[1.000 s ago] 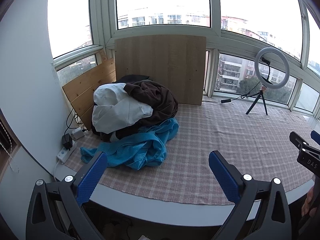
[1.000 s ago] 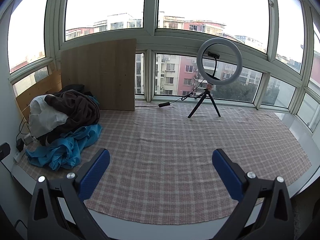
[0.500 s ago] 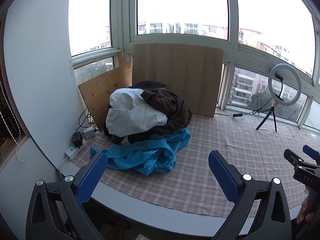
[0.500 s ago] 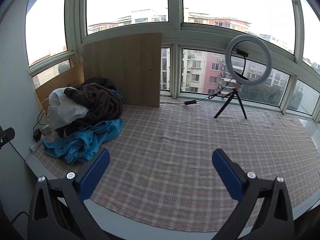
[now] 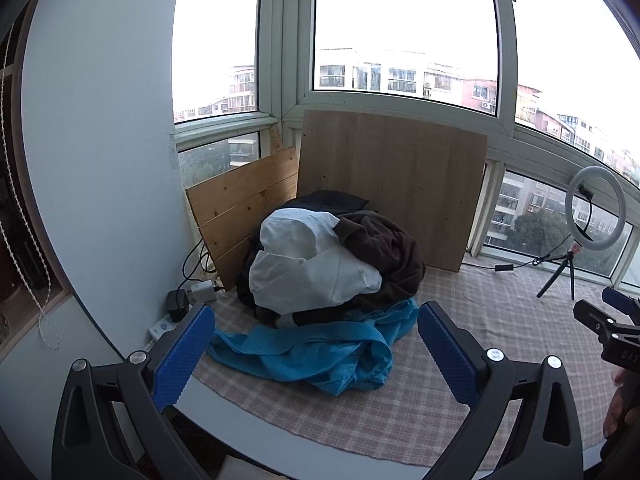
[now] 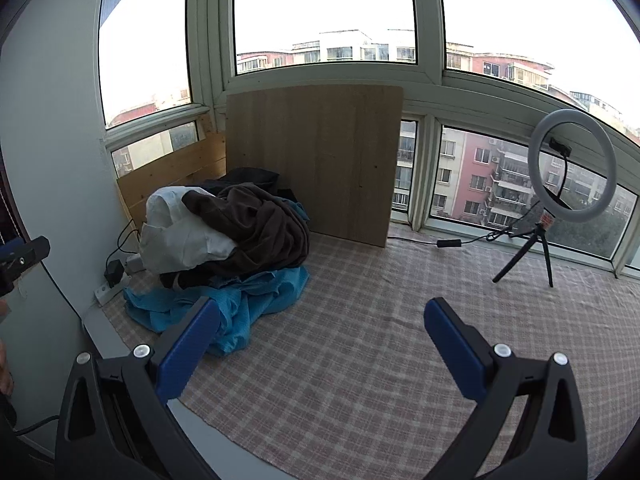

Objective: Fold clothes
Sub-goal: 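Grasp the dark brown hoodie from the pile with the right gripper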

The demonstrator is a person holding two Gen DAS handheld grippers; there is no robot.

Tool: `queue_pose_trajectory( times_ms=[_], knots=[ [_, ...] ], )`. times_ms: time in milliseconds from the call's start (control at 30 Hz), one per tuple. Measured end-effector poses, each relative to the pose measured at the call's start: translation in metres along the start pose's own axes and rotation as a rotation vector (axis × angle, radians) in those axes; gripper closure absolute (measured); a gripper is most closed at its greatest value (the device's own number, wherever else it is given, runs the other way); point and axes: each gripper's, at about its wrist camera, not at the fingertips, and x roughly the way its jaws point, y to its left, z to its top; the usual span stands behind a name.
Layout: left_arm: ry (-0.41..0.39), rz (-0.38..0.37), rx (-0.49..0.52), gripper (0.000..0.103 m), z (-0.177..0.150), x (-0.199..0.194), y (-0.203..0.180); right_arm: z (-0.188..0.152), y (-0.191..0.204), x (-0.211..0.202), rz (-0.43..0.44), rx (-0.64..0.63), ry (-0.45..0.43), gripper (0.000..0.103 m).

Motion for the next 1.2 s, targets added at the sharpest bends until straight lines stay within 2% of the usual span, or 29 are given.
queue_pose_trajectory(
  times_ms=[133,300,433,533,600,700,867,1067,1200],
  knots=[
    [-0.018,-0.041,0.022,0.001,0.03,0.028,0.027,0.035,0.027,0.026,0.006,-0.041,-0.028,0.0],
    [-0.088,-0.084,0.032,0.001,0.088,0.056,0.056,0.086,0.06,0.069,-0.015,-0.084,-0.044,0.0],
    [-0.131,-0.096,0.01,0.001,0.134,0.082,0.081,0.118,0.079,0.11,-0.045,-0.102,-0.026,0.0],
    [-0.141,-0.117,0.003,0.001,0.153,0.102,0.09,0.13,0.087,0.14,-0.068,-0.118,0.001,0.001],
    [-0.138,-0.126,0.006,0.001,0.158,0.115,0.092,0.129,0.087,0.162,-0.053,-0.108,0.039,0.002],
    [-0.112,-0.147,0.006,0.001,0.159,0.134,0.091,0.12,0.084,0.198,-0.04,-0.098,0.121,0.012],
    [-0.06,-0.159,0.014,0.001,0.144,0.159,0.084,0.095,0.076,0.258,-0.006,-0.079,0.268,0.012],
    [-0.001,-0.166,0.027,0.001,0.128,0.19,0.073,0.069,0.073,0.319,-0.017,-0.089,0.375,0.012],
    [0.027,-0.167,0.041,0.001,0.122,0.21,0.066,0.059,0.076,0.357,0.054,-0.068,0.467,0.012]
  ],
)
